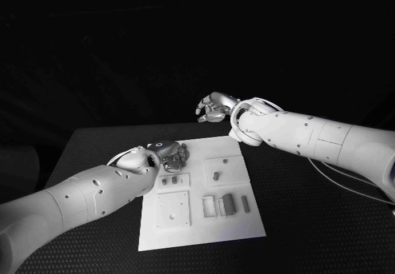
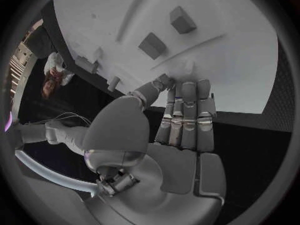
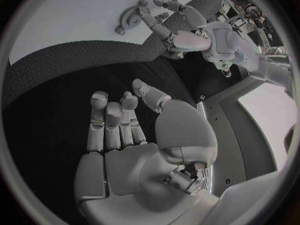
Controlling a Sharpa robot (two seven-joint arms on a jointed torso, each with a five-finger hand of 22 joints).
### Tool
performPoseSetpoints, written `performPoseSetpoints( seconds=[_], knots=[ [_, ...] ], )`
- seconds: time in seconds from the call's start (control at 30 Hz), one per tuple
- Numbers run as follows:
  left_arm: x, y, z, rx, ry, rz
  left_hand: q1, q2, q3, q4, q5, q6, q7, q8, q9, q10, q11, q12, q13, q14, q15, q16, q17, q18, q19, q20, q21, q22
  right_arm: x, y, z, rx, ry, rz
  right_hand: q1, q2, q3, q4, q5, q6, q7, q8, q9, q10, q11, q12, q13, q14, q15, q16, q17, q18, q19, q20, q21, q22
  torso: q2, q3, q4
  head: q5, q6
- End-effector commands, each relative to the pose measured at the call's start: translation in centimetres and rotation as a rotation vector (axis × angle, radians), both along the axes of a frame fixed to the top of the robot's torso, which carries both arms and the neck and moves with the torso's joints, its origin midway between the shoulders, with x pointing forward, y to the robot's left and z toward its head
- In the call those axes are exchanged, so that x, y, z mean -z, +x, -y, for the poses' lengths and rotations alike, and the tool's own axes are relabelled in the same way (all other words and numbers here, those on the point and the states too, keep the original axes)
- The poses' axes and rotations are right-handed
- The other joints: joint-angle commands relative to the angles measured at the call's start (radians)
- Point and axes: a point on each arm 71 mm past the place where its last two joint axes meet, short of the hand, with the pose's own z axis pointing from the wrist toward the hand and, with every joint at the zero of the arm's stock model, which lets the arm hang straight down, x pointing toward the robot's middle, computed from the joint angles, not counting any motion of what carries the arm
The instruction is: Assemble the parts on the task board
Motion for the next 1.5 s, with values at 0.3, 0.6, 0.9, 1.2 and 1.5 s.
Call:
performPoseSetpoints(
  seconds=[0.3,0.6,0.9,1.2,1.5],
  knots=[
    [0.1,-0.6,0.9,0.057,0.010,-0.021,-0.002,0.012,-0.012,0.000,-0.006,0.034,-0.004,0.014,-0.004,0.039,-0.014,0.008,0.006,0.040,-0.011,0.048,0.004,0.047,0.040,-0.011,0.047,0.026,0.0,-0.1,-0.2,-0.013,0.000,0.000,0.001,-0.005,0.004,-0.001,0.002,0.108,0.014,-0.004,-0.001,-0.090,0.005,-0.006,0.002,-0.004,0.003,-0.006,0.002,0.012,-0.003,0.004,-0.006,0.014,-0.001,-0.0001,0.0001,0.000,0.000],
    [0.1,-0.6,1.2,0.067,0.006,-0.020,-0.003,0.017,-0.014,0.000,-0.006,0.055,-0.004,0.024,-0.005,0.066,-0.019,0.014,0.012,0.051,-0.016,0.075,-0.002,0.053,0.049,-0.016,0.077,0.026,0.0,-0.1,-0.2,-0.014,-0.001,-0.002,0.001,-0.004,0.004,-0.001,0.002,0.109,0.014,-0.004,0.000,-0.089,0.005,-0.005,0.002,-0.004,0.003,-0.006,0.002,0.012,-0.002,0.004,-0.005,0.014,0.000,0.0002,-0.0001,0.000,0.000],
    [0.7,-0.7,1.2,0.059,0.014,-0.033,-0.006,0.019,-0.015,0.001,-0.007,0.057,-0.002,0.025,-0.006,0.069,-0.019,0.014,0.013,0.052,-0.016,0.080,-0.005,0.053,0.050,-0.016,0.082,0.025,0.0,-0.1,-0.3,-0.015,-0.001,-0.002,0.001,-0.004,0.004,-0.001,0.002,0.110,0.014,-0.004,0.000,-0.089,0.005,-0.005,0.002,-0.004,0.003,-0.006,0.002,0.012,-0.002,0.004,-0.005,0.014,0.000,0.0000,-0.0002,-0.003,-0.003],
    [1.0,-0.5,1.1,0.048,0.030,-0.044,-0.006,0.021,-0.013,0.001,-0.007,0.056,0.000,0.024,-0.007,0.069,-0.019,0.012,0.013,0.051,-0.016,0.082,-0.007,0.054,0.049,-0.016,0.085,0.025,0.0,-0.1,-0.4,-0.017,0.000,-0.002,0.001,-0.004,0.004,-0.001,0.002,0.110,0.014,-0.004,0.000,-0.089,0.005,-0.005,0.002,-0.003,0.003,-0.005,0.002,0.012,-0.002,0.004,-0.005,0.015,0.000,-0.0001,0.0000,-0.003,-0.003],
    [1.9,-0.6,0.6,0.046,0.054,-0.056,-0.008,0.027,-0.012,0.003,-0.007,0.055,0.001,0.023,-0.009,0.068,-0.017,0.009,0.013,0.050,-0.015,0.085,-0.011,0.054,0.047,-0.015,0.089,0.024,0.0,-0.1,-0.5,-0.018,0.000,-0.002,0.001,-0.003,0.004,-0.001,0.002,0.111,0.013,-0.004,0.001,-0.089,0.005,-0.005,0.002,-0.003,0.003,-0.005,0.002,0.012,-0.002,0.004,-0.005,0.015,0.000,-0.0004,0.0000,-0.004,-0.004]
  ],
)
